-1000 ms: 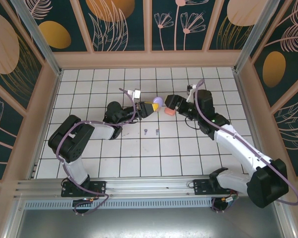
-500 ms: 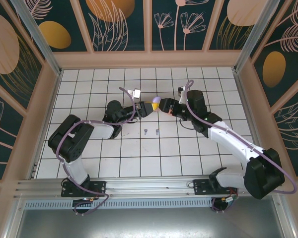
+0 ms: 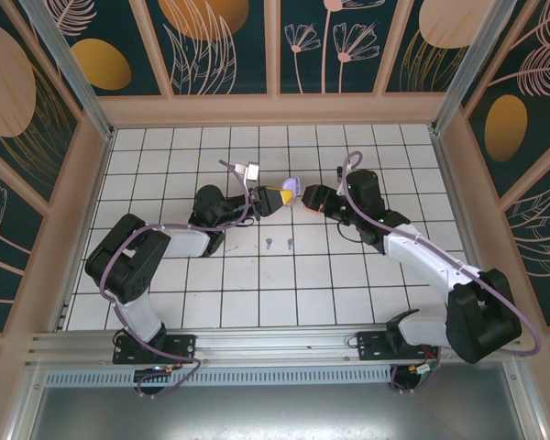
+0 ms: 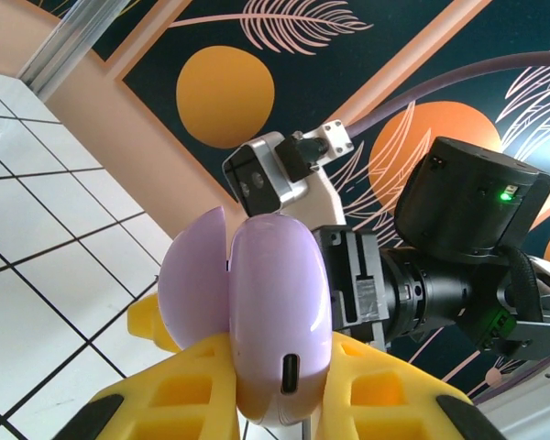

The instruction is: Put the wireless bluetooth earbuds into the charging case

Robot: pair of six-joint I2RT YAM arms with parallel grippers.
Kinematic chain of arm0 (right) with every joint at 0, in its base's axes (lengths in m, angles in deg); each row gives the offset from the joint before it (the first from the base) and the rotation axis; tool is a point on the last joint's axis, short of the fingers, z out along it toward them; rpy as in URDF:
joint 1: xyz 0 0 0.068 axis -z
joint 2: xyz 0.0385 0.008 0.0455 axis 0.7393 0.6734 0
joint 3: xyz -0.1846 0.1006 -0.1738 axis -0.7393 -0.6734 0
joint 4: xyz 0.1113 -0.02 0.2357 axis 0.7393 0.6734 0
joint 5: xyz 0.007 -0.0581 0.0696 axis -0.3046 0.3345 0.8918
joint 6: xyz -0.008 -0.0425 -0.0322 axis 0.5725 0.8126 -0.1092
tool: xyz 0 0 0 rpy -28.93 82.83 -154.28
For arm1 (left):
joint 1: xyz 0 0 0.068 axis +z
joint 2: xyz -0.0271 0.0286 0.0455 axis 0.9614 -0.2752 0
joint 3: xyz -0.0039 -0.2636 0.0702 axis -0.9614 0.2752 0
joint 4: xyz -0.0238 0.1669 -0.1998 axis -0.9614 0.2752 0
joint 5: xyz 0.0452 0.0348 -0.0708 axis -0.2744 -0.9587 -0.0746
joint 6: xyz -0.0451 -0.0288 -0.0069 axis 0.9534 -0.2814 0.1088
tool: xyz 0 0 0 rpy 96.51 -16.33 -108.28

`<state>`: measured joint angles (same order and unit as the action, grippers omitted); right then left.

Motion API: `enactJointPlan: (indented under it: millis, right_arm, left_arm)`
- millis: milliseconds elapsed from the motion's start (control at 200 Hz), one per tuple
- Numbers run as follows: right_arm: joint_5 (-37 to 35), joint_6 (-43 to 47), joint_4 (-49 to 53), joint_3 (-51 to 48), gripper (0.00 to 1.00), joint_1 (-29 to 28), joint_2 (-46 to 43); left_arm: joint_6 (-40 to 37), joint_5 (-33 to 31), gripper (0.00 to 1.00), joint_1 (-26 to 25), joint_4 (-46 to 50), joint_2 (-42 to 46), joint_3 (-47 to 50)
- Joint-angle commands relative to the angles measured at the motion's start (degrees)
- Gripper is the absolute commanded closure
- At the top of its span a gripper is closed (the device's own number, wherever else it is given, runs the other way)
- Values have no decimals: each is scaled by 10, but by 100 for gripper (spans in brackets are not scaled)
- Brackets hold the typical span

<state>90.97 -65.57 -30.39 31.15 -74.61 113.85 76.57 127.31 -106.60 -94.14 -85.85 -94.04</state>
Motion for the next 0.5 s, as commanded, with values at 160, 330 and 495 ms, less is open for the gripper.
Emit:
enactJointPlan:
  millis: [160,330,495]
  right_arm:
    - [84,43,-48,-9,37,3,-52]
    - [113,47,-66,-3,44,3,-48]
    - [118,46,-69,3,48,2,-36]
  left_arm:
    - [4,15,100,-2,-29,17,-14]
    - [9,14,100,-2,-33,18,-14]
    - [15,14,100,-2,-37,20,-14]
